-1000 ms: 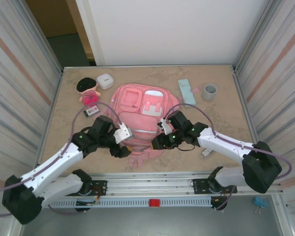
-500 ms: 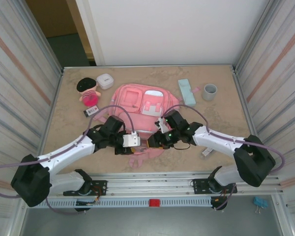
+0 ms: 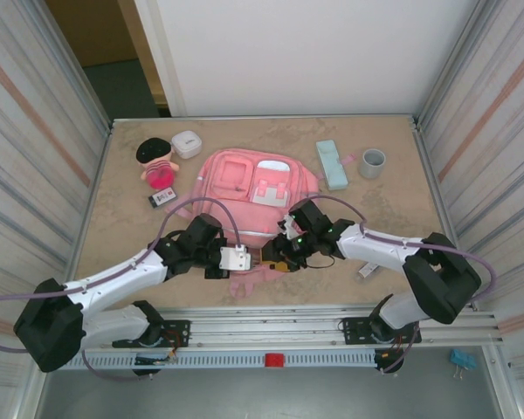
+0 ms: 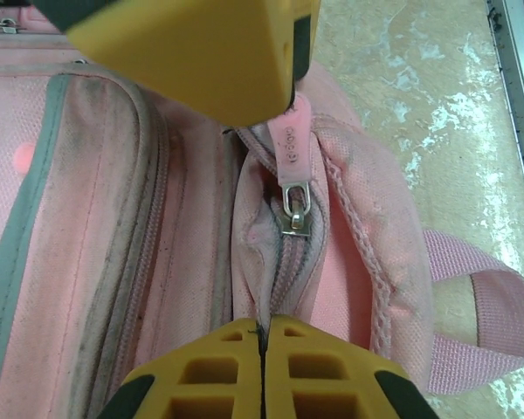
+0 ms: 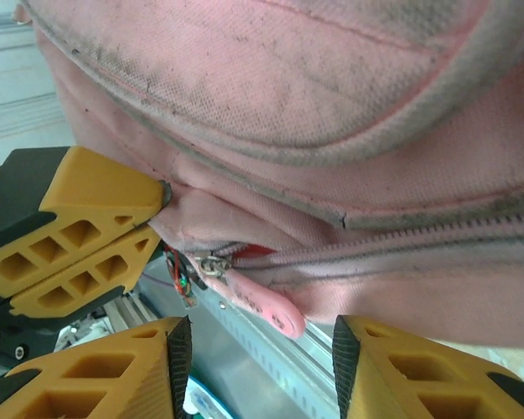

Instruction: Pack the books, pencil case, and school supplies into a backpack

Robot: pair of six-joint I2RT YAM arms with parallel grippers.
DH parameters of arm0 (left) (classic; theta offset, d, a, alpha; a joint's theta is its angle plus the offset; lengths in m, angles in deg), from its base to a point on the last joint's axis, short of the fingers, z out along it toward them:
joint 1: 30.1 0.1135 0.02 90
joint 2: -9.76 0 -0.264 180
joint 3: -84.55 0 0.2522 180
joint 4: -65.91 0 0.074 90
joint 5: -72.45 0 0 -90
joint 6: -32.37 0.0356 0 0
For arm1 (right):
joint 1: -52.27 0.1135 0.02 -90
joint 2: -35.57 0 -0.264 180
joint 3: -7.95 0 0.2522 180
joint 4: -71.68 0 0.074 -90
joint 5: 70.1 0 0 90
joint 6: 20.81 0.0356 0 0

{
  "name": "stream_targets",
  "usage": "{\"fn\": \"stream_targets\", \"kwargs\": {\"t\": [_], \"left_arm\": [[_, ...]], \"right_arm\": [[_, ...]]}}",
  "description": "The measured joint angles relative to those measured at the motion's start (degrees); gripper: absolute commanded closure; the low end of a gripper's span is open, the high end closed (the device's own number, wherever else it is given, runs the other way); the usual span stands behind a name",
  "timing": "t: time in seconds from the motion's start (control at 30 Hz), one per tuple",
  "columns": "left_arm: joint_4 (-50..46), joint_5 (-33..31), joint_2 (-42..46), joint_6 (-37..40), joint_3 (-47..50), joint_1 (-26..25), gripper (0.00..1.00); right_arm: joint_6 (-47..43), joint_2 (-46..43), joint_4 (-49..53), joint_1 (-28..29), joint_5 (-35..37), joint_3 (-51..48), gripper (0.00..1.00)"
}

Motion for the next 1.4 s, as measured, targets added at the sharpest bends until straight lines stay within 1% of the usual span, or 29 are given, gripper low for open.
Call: {"fn": "stream_targets", "kwargs": {"t": [0.1,0.17,0.23,0.33,0.4,0.67,0.9,0.93,0.97,1.07,1.13,1.17,1.3,1.37,1.4], "left_arm": [[0.4,0.0,0.0,0.0,0.1,0.0,0.98],[0.5,0.0,0.0,-0.1,0.1,0.0,0.98],[0.6,0.0,0.0,-0.2,0.2,0.0,0.99],[0.7,0.0,0.0,-0.3,0.2,0.0,0.99],[0.7,0.0,0.0,-0.5,0.2,0.0,0.99],[0.7,-0.4,0.0,-1.1,0.2,0.0,0.99],[0.7,-0.6,0.0,-1.8,0.2,-0.1,0.99],[0.7,-0.7,0.0,-2.0,0.2,-0.1,0.97],[0.7,-0.7,0.0,-2.1,0.2,-0.1,0.92],[0.9,-1.0,0.0,-2.8,0.2,-0.1,0.64],[1.4,-1.4,0.1,-3.6,0.2,-0.1,0.52],[1.7,-1.5,0.2,-4.1,0.2,-0.1,0.5],[3.0,-1.7,0.3,-6.1,0.1,-0.1,0.49],[4.0,-1.7,0.3,-7.1,0.1,-0.1,0.5],[4.3,-1.5,0.3,-7.6,0.0,-0.1,0.53]], "right_arm": [[-0.2,1.5,-1.5,0.5,-0.1,0.0,0.52],[-0.5,2.3,-2.0,0.6,-0.3,0.0,0.55],[-1.0,3.0,-2.4,0.6,-0.9,0.0,0.63],[-1.7,3.4,-3.1,0.9,-1.2,0.0,0.72],[-2.1,3.4,-3.5,1.2,-1.2,0.0,0.76],[-2.1,3.3,-4.9,2.5,-1.4,0.0,0.77],[-2.2,3.3,-6.8,3.9,-1.6,0.2,0.98],[-2.2,3.3,-6.7,3.9,-1.5,0.2,1.0],[-2.3,3.2,-6.7,3.9,-1.4,0.2,1.0],[-3.3,1.8,-5.6,3.8,-0.9,0.3,1.0],[-4.0,0.1,-4.5,3.7,-0.3,0.3,1.0],[-4.5,-1.0,-4.0,3.7,0.2,0.4,1.0],[-6.6,-4.8,-1.8,3.1,1.9,1.0,1.0],[-7.4,-6.2,-0.6,3.0,2.4,1.3,1.0],[-7.9,-7.0,0.1,2.9,2.7,1.5,1.0]]}}
